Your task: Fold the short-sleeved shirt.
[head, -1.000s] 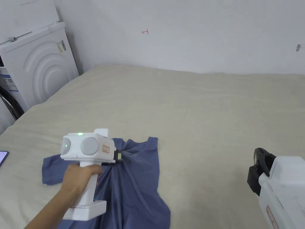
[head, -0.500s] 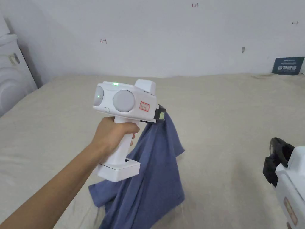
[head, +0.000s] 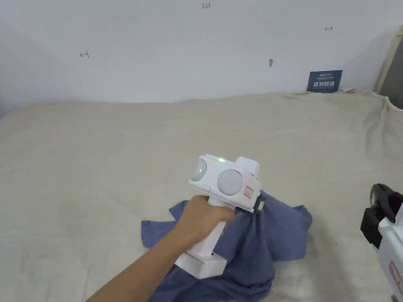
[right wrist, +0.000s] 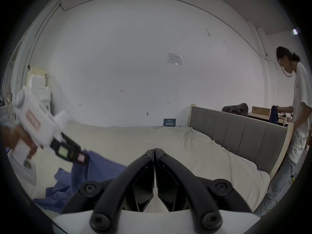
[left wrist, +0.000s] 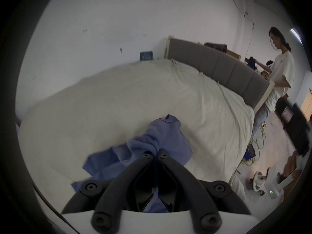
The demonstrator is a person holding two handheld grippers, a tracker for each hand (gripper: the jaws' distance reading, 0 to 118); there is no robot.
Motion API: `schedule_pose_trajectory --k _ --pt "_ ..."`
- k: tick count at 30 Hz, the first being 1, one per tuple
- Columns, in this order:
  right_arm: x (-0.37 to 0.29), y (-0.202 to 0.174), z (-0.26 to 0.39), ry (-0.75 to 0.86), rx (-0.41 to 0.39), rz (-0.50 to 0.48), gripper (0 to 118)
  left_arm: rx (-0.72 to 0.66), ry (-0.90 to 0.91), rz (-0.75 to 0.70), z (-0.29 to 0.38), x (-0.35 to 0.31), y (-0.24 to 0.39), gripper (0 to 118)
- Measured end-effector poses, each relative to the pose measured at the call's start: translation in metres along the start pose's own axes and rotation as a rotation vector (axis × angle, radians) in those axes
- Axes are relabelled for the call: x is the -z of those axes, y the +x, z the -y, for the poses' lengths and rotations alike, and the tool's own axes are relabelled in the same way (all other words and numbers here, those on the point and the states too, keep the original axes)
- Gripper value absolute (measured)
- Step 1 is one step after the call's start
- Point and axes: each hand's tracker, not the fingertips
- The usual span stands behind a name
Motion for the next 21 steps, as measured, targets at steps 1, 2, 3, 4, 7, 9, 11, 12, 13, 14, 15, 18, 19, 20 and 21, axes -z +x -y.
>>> schedule_pose_trajectory --k 1,2,3,4,7,9,11,12,13,14,15,18,19,20,21 --pt "-0.001 0.002 0.003 -0.005 0.001 0.003 0 -0.003 -0.025 0.004 0.008 0.012 0.003 0" --pt "-0.002 0.003 0.005 -0.011 0.002 0.007 0 -0.004 -0.054 0.001 0.017 0.024 0.006 0" --pt "-0.003 0.005 0.007 -0.016 0.002 0.009 0 0.001 -0.085 -0.004 0.026 0.035 0.008 0" --pt "-0.004 0.006 0.009 -0.021 0.0 0.011 0 0.017 -0.113 -0.011 0.034 0.045 0.009 0" --pt "-0.005 0.008 0.015 -0.034 0.005 0.018 0 0.011 -0.19 -0.018 0.059 0.072 0.012 0" --pt "-0.006 0.008 0.017 -0.042 0.009 0.021 0 -0.009 -0.234 -0.031 0.075 0.089 0.012 0" --pt "-0.006 0.008 0.019 -0.05 0.009 0.02 0 -0.008 -0.262 -0.037 0.089 0.096 0.016 0" --pt "-0.007 0.008 0.019 -0.052 0.008 0.021 0 -0.004 -0.267 -0.037 0.094 0.099 0.017 0" --pt "-0.007 0.008 0.019 -0.054 0.006 0.02 0 -0.006 -0.259 -0.038 0.095 0.098 0.017 0" --pt "-0.007 0.008 0.02 -0.055 0.005 0.019 0 -0.012 -0.248 -0.039 0.093 0.102 0.012 0" --pt "-0.007 0.008 0.02 -0.057 0.005 0.019 0 -0.026 -0.25 -0.035 0.089 0.1 0.01 0" --pt "-0.006 0.008 0.02 -0.057 0.009 0.015 0 -0.007 -0.22 -0.016 0.085 0.09 0.009 15" --pt "-0.005 0.007 0.019 -0.054 0.009 0.014 0 -0.012 -0.216 -0.012 0.083 0.087 0.008 22" --pt "-0.005 0.007 0.018 -0.051 0.01 0.013 0 -0.024 -0.204 -0.011 0.082 0.083 0.008 26" --pt "-0.005 0.006 0.016 -0.048 0.01 0.009 0 -0.047 -0.188 0.01 0.081 0.077 0.006 26"
